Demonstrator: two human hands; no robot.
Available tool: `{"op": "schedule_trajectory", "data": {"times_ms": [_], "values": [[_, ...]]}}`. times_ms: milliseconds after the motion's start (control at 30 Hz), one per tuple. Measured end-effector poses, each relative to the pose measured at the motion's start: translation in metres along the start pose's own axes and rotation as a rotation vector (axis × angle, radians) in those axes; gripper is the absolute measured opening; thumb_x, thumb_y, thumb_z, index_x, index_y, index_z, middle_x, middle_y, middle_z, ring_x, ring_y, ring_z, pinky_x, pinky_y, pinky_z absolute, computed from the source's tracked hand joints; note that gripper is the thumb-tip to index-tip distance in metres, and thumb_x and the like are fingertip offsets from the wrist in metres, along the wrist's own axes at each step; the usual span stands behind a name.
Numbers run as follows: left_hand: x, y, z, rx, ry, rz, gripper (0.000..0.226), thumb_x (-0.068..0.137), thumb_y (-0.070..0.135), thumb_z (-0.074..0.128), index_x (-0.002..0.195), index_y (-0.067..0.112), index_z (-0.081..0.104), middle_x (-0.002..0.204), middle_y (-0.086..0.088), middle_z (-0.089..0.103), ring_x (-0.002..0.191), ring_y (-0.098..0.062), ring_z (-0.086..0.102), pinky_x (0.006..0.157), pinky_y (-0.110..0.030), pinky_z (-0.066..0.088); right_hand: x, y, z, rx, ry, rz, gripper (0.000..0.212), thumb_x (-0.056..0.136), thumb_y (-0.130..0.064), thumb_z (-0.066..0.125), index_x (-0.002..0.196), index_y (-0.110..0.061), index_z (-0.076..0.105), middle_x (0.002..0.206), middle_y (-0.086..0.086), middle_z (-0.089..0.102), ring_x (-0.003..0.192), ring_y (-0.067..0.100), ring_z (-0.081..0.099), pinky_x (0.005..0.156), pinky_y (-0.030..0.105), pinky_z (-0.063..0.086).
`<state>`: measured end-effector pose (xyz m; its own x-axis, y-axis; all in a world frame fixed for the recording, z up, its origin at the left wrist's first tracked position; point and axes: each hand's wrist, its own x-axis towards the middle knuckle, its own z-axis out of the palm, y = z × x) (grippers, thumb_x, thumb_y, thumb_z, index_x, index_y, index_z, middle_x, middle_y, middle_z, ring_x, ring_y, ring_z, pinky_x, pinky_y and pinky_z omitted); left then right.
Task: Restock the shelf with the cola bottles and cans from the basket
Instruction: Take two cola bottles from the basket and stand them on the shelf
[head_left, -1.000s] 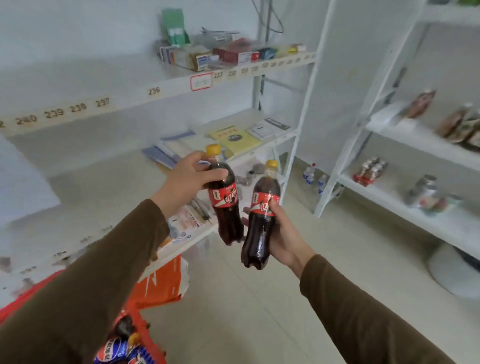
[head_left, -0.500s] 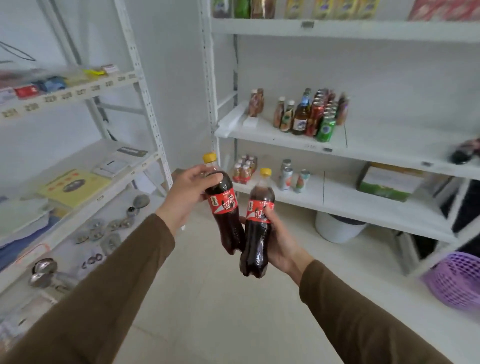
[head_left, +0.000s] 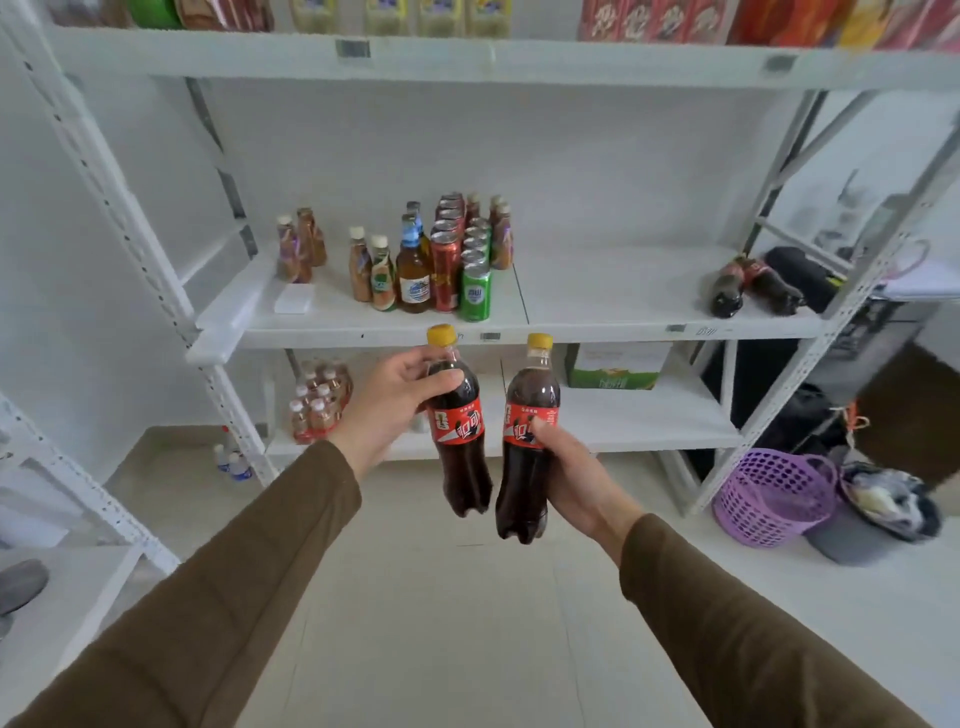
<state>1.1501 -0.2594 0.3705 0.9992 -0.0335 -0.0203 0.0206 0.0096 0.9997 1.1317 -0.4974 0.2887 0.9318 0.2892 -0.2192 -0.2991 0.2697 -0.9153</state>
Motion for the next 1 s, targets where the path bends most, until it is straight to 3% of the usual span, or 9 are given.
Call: {"op": "schedule_trajectory", "data": {"times_ms": [167, 333, 433, 567, 667, 767, 867, 1000], "values": [[0.096, 0.005, 0.039, -0.001, -0.094, -0.009, 0.036, 0.086, 0.007, 0.077, 0.121, 0.012, 0.07, 0.107, -0.004, 0.079, 0.093, -0.014, 0.076, 0.067, -0.018, 0.056, 0.055, -0.042, -0.055, -0.033, 0.095, -0.085, 0.039, 0.089, -0.035, 0.071, 0.125, -0.019, 0.07, 0.118, 0.011, 0.072, 0.115, 0.027, 0.064, 0.106, 0.046, 0.049], [0.191, 0.005, 0.085, 0.009, -0.15, 0.018, 0.034, 0.087, 0.005, 0.075, 0.12, 0.013, 0.07, 0.106, -0.001, 0.079, 0.095, -0.013, 0.076, 0.079, -0.023, 0.059, 0.122, -0.084, -0.119, -0.051, 0.134, -0.149, 0.04, 0.088, -0.033, 0.074, 0.127, -0.027, 0.068, 0.12, 0.004, 0.073, 0.111, 0.017, 0.069, 0.099, 0.038, 0.049], [0.247, 0.007, 0.114, 0.02, -0.138, 0.038, 0.034, 0.086, 0.004, 0.075, 0.119, 0.013, 0.07, 0.105, -0.003, 0.079, 0.093, -0.013, 0.076, 0.075, -0.02, 0.058, 0.165, -0.113, -0.162, -0.049, 0.106, -0.165, 0.046, 0.086, -0.03, 0.077, 0.13, -0.025, 0.066, 0.123, 0.005, 0.072, 0.113, 0.019, 0.069, 0.101, 0.039, 0.048], [0.316, 0.013, 0.145, 0.034, -0.125, 0.058, 0.031, 0.087, 0.004, 0.074, 0.115, 0.016, 0.071, 0.107, -0.003, 0.079, 0.099, -0.015, 0.074, 0.085, -0.023, 0.057, 0.224, -0.157, -0.212, -0.037, 0.025, -0.172, 0.048, 0.089, -0.026, 0.074, 0.135, -0.02, 0.061, 0.123, 0.008, 0.07, 0.114, 0.023, 0.066, 0.096, 0.038, 0.048], [0.36, 0.015, 0.159, 0.049, -0.117, 0.066, 0.03, 0.087, 0.006, 0.074, 0.114, 0.02, 0.072, 0.11, -0.001, 0.078, 0.101, -0.012, 0.074, 0.082, -0.019, 0.056, 0.267, -0.188, -0.239, -0.066, -0.035, -0.185, 0.049, 0.091, -0.024, 0.071, 0.137, -0.015, 0.058, 0.124, 0.008, 0.068, 0.117, 0.024, 0.063, 0.105, 0.042, 0.045], [0.402, 0.016, 0.168, 0.063, -0.108, 0.077, 0.038, 0.083, 0.016, 0.079, 0.119, 0.019, 0.072, 0.116, 0.001, 0.077, 0.109, -0.012, 0.072, 0.089, -0.022, 0.055, 0.309, -0.207, -0.26, -0.053, -0.039, -0.189, 0.049, 0.091, -0.021, 0.071, 0.137, -0.01, 0.058, 0.123, 0.007, 0.069, 0.116, 0.02, 0.064, 0.109, 0.039, 0.045], [0.444, 0.015, 0.172, 0.073, -0.113, 0.084, 0.047, 0.074, 0.028, 0.082, 0.12, 0.022, 0.072, 0.12, 0.004, 0.075, 0.114, -0.013, 0.07, 0.097, -0.029, 0.052, 0.349, -0.221, -0.275, -0.071, -0.063, -0.195, 0.046, 0.09, -0.021, 0.069, 0.134, -0.01, 0.059, 0.118, 0.006, 0.07, 0.111, 0.018, 0.067, 0.098, 0.032, 0.052], [0.503, 0.008, 0.173, 0.093, -0.109, 0.09, 0.035, 0.083, 0.018, 0.079, 0.118, 0.023, 0.072, 0.115, 0.005, 0.077, 0.108, -0.008, 0.072, 0.086, -0.019, 0.054, 0.405, -0.234, -0.29, -0.106, -0.062, -0.219, 0.043, 0.094, -0.013, 0.066, 0.136, -0.008, 0.056, 0.12, 0.009, 0.068, 0.111, 0.021, 0.066, 0.095, 0.033, 0.053]]}}
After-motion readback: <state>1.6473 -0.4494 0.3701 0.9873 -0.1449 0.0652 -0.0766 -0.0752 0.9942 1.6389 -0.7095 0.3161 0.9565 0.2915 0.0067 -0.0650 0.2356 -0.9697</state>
